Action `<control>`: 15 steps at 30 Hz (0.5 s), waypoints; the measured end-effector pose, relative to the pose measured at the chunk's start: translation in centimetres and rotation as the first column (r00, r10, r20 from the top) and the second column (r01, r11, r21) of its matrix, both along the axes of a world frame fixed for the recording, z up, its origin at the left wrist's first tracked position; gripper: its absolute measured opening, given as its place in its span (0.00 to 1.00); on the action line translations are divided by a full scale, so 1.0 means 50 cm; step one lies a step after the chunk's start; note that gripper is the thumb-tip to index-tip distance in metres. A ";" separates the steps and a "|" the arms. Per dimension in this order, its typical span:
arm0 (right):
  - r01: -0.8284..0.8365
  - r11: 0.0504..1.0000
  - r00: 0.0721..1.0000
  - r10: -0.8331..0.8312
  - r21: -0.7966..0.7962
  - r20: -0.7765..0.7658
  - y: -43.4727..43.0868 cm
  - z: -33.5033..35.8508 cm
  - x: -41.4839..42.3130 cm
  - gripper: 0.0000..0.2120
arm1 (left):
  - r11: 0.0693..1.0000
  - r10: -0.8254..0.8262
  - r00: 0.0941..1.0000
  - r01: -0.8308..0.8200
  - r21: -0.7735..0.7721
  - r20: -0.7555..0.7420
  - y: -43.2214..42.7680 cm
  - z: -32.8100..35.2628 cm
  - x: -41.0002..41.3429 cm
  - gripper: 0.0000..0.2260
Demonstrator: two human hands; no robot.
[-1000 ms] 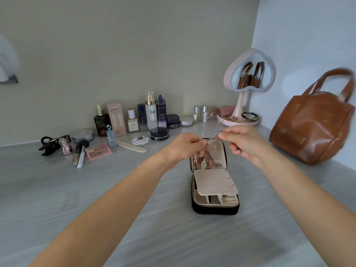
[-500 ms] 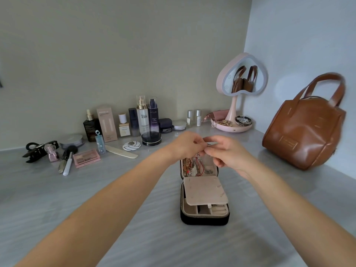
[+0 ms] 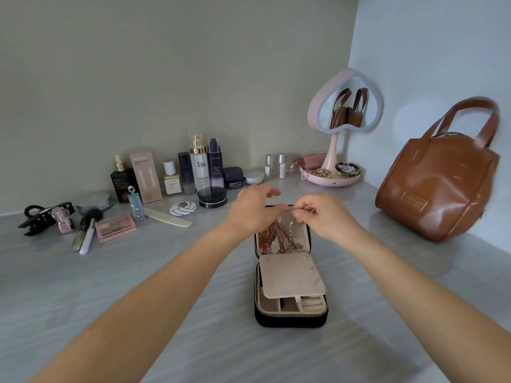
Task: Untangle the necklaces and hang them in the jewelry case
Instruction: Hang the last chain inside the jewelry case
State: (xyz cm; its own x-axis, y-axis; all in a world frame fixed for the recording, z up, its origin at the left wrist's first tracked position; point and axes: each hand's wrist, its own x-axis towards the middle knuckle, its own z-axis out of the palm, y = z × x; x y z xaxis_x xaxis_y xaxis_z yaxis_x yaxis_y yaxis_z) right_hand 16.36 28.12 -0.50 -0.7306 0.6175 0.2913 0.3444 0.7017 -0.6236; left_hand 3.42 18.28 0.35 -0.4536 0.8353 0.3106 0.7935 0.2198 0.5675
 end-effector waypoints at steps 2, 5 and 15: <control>0.016 0.997 0.999 -0.018 0.074 0.028 0.000 0.004 -0.009 0.05 | 0.988 -0.004 1.000 0.000 -0.152 -0.029 0.009 -0.013 0.000 0.33; 0.039 0.989 0.997 -0.047 0.141 0.055 -0.003 0.006 -0.021 0.05 | 0.973 0.044 0.993 -0.068 -0.221 -0.112 0.026 -0.034 0.014 0.40; 0.181 0.956 0.979 -0.197 0.229 0.049 -0.009 0.001 -0.020 0.05 | 0.997 0.050 0.999 -0.051 -0.058 -0.011 0.038 -0.046 0.010 0.16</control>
